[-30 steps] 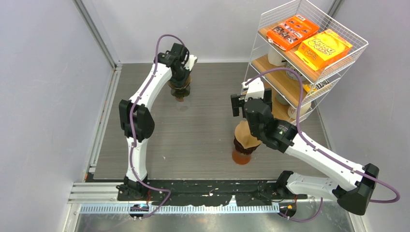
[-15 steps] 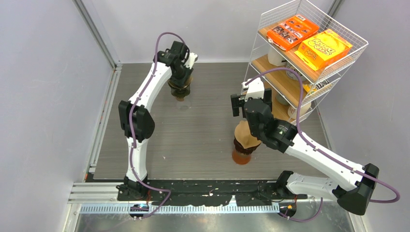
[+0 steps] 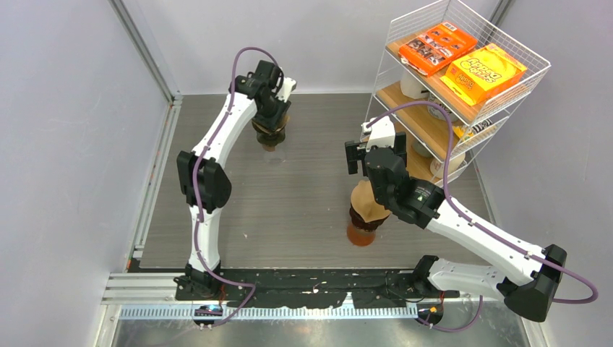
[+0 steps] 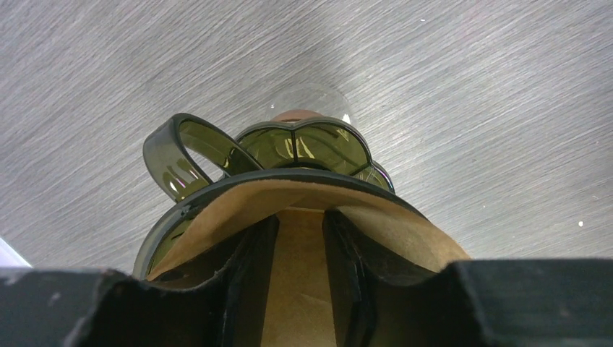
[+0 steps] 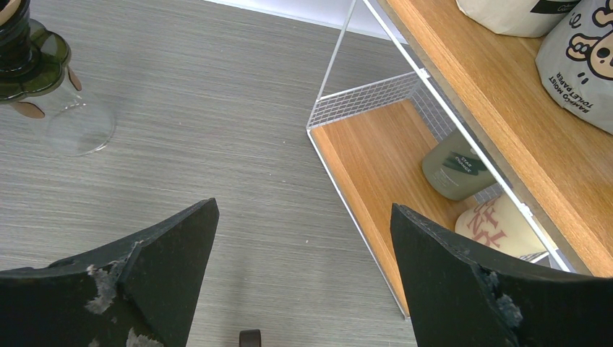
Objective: Place the coffee filter in the dripper
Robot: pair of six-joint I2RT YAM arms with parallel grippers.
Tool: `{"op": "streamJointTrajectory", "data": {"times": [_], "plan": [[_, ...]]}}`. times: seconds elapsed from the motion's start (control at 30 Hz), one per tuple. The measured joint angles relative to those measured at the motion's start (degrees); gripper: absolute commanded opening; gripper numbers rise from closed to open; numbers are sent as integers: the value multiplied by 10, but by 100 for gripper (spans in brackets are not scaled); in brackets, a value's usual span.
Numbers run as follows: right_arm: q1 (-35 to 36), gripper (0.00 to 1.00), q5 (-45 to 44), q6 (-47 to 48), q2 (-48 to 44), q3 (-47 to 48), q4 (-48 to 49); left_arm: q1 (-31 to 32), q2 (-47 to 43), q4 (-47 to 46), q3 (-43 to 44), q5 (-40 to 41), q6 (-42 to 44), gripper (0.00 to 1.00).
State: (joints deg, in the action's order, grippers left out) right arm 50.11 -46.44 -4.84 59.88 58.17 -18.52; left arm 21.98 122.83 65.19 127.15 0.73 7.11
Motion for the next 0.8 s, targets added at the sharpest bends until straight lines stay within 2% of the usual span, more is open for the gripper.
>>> {"op": "streamJointTrajectory", "data": {"times": [0.27, 0.57, 0.8], "plan": [[0, 95, 0, 0, 0, 0, 0, 1, -2, -2, 2, -5, 0, 46], [0, 95, 0, 0, 0, 0, 0, 1, -2, -2, 2, -5, 0, 28], [0, 95, 0, 0, -3, 0, 0, 1, -2, -1, 0, -3, 3, 27]]}}
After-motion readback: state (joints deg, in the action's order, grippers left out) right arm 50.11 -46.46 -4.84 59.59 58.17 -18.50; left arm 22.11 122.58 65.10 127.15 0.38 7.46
